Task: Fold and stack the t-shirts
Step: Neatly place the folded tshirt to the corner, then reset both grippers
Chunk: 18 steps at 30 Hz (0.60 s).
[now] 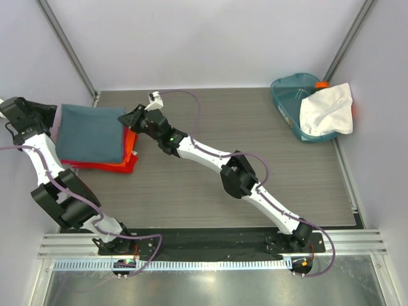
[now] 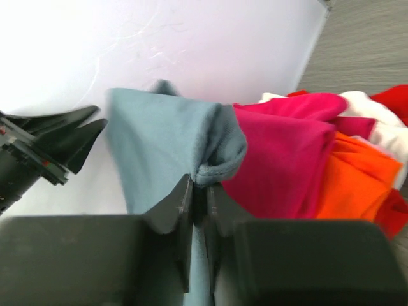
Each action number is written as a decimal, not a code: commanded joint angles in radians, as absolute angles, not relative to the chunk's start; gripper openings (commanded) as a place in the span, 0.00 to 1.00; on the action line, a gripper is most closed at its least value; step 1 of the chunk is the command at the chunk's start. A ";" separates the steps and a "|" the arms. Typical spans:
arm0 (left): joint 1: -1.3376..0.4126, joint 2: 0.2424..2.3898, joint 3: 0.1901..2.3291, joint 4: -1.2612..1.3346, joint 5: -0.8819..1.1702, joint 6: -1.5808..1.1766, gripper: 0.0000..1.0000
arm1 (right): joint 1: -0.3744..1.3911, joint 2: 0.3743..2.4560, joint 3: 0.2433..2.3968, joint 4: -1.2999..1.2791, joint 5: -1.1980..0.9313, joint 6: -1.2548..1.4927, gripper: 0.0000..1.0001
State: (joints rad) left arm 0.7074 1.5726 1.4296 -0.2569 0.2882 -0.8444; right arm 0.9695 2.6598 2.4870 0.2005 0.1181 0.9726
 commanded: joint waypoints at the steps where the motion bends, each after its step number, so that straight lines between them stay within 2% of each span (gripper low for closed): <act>1: 0.697 1.663 1.420 -0.180 0.328 -0.923 0.33 | 0.942 2.668 2.510 0.284 0.160 1.002 0.27; 2: 0.695 1.667 1.424 -0.179 0.328 -0.923 0.46 | 0.940 2.671 2.513 0.284 0.164 1.000 0.47; 3: 0.690 1.670 1.428 -0.190 0.316 -0.920 0.52 | 0.939 2.671 2.517 0.279 0.169 0.994 0.65; 4: 0.687 1.669 1.431 -0.199 0.301 -0.919 0.70 | 0.934 2.671 2.526 0.231 0.178 0.982 0.90; 6: 0.687 1.660 1.433 -0.207 0.279 -0.908 0.83 | 0.927 2.658 2.540 0.190 0.187 0.959 0.91; 7: 0.687 1.655 1.436 -0.213 0.278 -0.901 0.86 | 0.920 2.642 2.524 0.186 0.183 0.948 0.91; 14: 0.666 1.579 1.488 -0.334 0.331 -0.810 0.84 | 0.907 2.410 2.214 0.190 0.176 0.827 0.91; 18: 0.588 1.494 1.470 -0.380 0.365 -0.773 0.82 | 0.891 2.238 2.002 0.186 0.195 0.730 0.91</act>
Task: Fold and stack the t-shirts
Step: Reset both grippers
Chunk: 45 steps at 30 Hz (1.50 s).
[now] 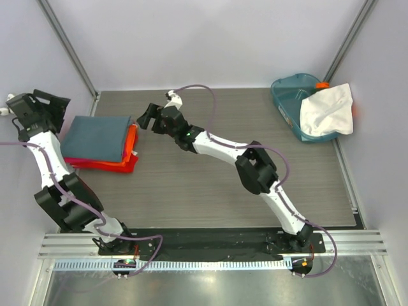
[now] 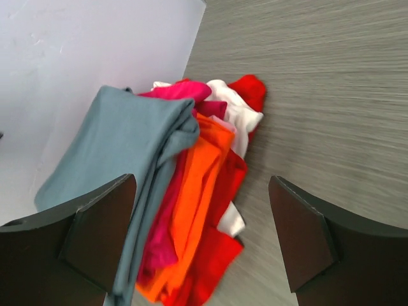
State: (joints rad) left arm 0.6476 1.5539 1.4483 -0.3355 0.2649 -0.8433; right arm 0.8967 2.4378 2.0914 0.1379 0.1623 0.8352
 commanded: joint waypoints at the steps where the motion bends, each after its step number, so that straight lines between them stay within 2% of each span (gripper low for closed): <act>1: 0.569 1.477 1.451 -0.387 0.365 -0.766 0.81 | 0.882 2.161 1.950 0.193 0.189 0.721 0.91; 11: 0.227 1.255 1.283 -0.428 0.269 -0.729 0.78 | 0.628 1.630 1.196 0.226 0.043 0.727 0.91; 17: -0.039 1.169 1.129 -0.391 0.181 -0.709 0.79 | 0.506 1.300 0.848 0.154 0.100 0.571 0.94; 20: -0.165 1.122 0.978 -0.335 0.146 -0.692 0.79 | 0.492 1.128 0.712 0.103 0.152 0.490 0.97; 26: -0.293 1.043 0.754 -0.220 0.091 -0.631 0.83 | 0.486 0.852 0.507 0.006 0.245 0.477 1.00; 31: -0.316 0.973 0.586 -0.077 0.095 -0.586 0.85 | 0.486 0.682 0.327 0.012 0.264 0.518 1.00; 33: -0.327 0.959 0.523 -0.045 0.089 -0.554 0.87 | 0.486 0.652 0.281 0.034 0.281 0.532 1.00; 36: -0.341 0.928 0.445 0.027 0.083 -0.499 0.98 | 0.488 0.612 0.230 0.046 0.264 0.549 0.99; 37: -0.342 0.919 0.428 0.047 0.080 -0.486 1.00 | 0.488 0.603 0.226 0.054 0.243 0.534 0.99; 45: -0.345 0.812 0.313 0.103 0.040 -0.502 1.00 | 0.488 0.520 0.187 0.060 0.301 0.571 0.99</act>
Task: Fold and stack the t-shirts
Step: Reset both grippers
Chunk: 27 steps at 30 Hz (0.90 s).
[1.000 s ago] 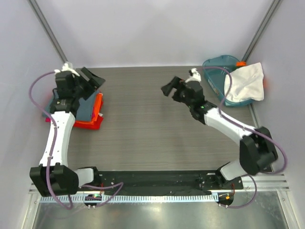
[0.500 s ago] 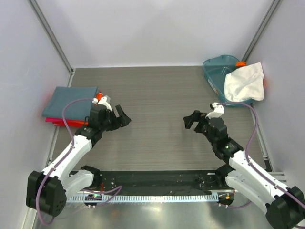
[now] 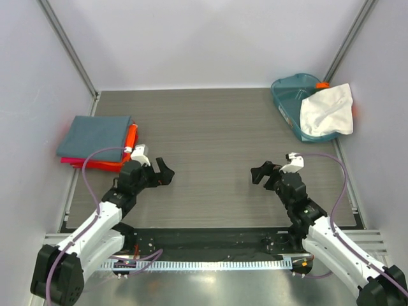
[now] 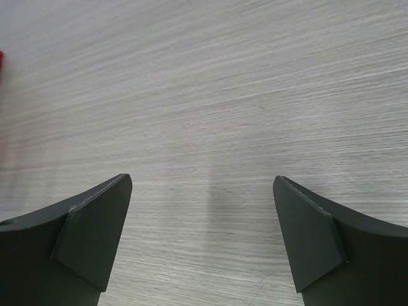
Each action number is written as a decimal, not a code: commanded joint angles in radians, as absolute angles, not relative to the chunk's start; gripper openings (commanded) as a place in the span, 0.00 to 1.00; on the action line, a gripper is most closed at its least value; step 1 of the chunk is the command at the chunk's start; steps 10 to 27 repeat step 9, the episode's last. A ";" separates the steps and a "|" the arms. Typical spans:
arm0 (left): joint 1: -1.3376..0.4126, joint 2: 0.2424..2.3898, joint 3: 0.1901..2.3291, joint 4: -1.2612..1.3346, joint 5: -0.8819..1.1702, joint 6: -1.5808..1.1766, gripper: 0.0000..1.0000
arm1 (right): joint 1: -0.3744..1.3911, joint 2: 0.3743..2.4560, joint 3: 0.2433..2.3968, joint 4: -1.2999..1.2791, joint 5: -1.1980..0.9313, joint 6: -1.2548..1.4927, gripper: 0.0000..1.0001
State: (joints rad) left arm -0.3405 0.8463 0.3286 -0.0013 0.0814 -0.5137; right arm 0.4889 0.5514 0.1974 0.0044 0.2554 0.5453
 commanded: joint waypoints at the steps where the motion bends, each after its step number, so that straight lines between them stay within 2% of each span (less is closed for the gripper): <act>1: -0.345 0.804 0.313 0.098 0.044 -0.505 1.00 | 0.488 0.515 0.181 0.058 0.301 0.572 0.99; 7: -0.345 0.787 0.305 0.087 0.012 -0.515 1.00 | 0.488 0.554 0.184 0.075 0.295 0.583 0.95; 27: -0.345 0.787 0.305 0.086 0.009 -0.518 1.00 | 0.488 0.566 0.195 0.071 0.284 0.577 0.96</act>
